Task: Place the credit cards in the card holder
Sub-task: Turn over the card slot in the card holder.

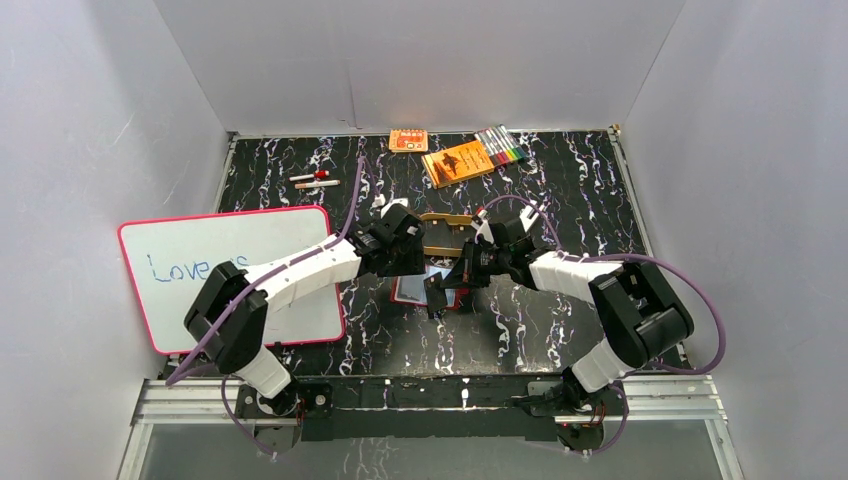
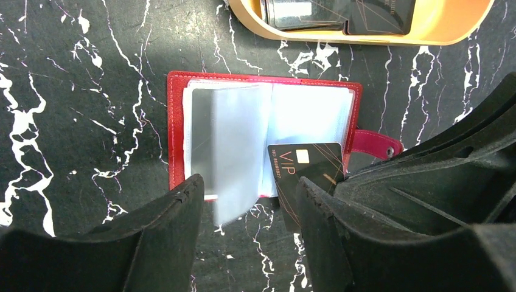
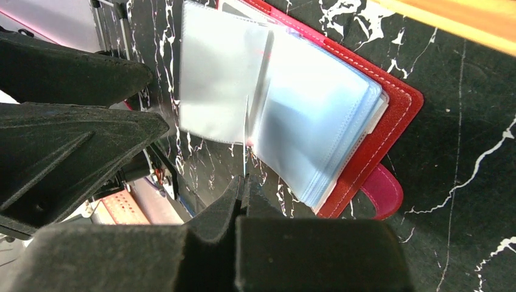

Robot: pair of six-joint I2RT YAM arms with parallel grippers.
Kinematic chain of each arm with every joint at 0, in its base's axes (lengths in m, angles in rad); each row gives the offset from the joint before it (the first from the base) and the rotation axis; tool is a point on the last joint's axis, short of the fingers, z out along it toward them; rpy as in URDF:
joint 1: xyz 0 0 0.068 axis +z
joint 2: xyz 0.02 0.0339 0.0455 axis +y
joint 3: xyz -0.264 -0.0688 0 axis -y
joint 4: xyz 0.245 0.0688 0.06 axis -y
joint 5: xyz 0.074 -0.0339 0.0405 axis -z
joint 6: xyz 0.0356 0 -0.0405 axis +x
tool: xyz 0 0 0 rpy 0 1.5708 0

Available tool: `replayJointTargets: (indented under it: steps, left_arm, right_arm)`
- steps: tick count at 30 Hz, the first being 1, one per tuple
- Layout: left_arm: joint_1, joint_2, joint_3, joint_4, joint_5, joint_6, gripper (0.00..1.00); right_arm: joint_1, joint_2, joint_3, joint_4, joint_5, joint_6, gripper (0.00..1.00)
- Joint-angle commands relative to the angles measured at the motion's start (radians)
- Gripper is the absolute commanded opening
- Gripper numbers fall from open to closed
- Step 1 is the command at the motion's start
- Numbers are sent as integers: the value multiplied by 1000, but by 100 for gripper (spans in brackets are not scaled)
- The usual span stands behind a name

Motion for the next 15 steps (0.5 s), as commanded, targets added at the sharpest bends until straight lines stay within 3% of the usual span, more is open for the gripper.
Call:
replayJointTargets:
  steps: [1,15]
  left_arm:
    - [8,13,16,1,12,14,55]
    - [25,109,-41,-34,-111,-4,44]
  right_arm:
    - [11,7,43,39,-12,1,0]
    - [10,10,23,-86,99,-19,0]
